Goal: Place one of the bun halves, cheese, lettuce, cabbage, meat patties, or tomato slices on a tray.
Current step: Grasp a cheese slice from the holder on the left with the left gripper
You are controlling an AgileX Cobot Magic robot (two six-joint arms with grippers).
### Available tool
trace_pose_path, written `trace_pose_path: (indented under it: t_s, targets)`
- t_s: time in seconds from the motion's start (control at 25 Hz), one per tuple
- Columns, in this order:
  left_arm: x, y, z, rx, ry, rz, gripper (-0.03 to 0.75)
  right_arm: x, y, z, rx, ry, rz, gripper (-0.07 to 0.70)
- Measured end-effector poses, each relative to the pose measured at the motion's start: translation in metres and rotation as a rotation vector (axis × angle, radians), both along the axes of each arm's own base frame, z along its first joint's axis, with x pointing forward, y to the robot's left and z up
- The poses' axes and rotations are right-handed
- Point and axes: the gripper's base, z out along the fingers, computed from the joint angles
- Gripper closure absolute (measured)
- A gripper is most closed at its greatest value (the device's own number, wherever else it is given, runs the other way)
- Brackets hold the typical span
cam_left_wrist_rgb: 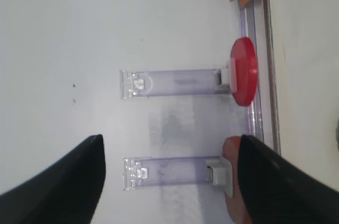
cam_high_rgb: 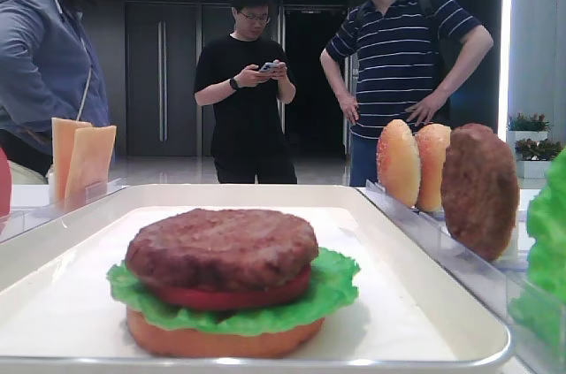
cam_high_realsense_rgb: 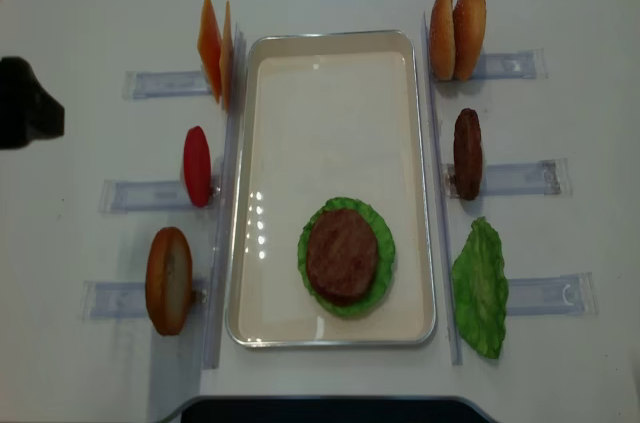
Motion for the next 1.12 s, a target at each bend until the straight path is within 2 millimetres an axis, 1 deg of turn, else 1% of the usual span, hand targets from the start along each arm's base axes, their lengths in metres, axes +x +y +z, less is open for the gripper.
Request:
trace_pose_path:
  t_s: [0.24, 0.4, 0.48, 0.76, 0.96, 1.12]
  targets:
    - [0.043, 0.006, 0.016, 0.039, -0.01, 0.003, 0.125, 0.0, 0.0, 0.0, 0.0, 0.0, 0.0, 0.215]
    - [0.073, 0.007, 0.018, 0.038, 0.004, 0.002, 0.127, 0.0, 0.0, 0.0, 0.0, 0.0, 0.0, 0.215]
    - [0.087, 0.008, 0.013, 0.037, 0.025, 0.002, 0.133, 0.0, 0.0, 0.0, 0.0, 0.0, 0.0, 0.215]
    - [0.125, 0.011, -0.006, 0.033, 0.083, 0.001, 0.18, 0.0, 0.0, 0.0, 0.0, 0.0, 0.0, 0.215]
    - [0.155, 0.012, -0.013, 0.033, 0.089, 0.001, 0.211, 0.0, 0.0, 0.0, 0.0, 0.0, 0.0, 0.215]
    - [0.181, 0.013, -0.02, 0.025, 0.089, 0.001, 0.221, 0.0, 0.0, 0.0, 0.0, 0.0, 0.0, 0.215]
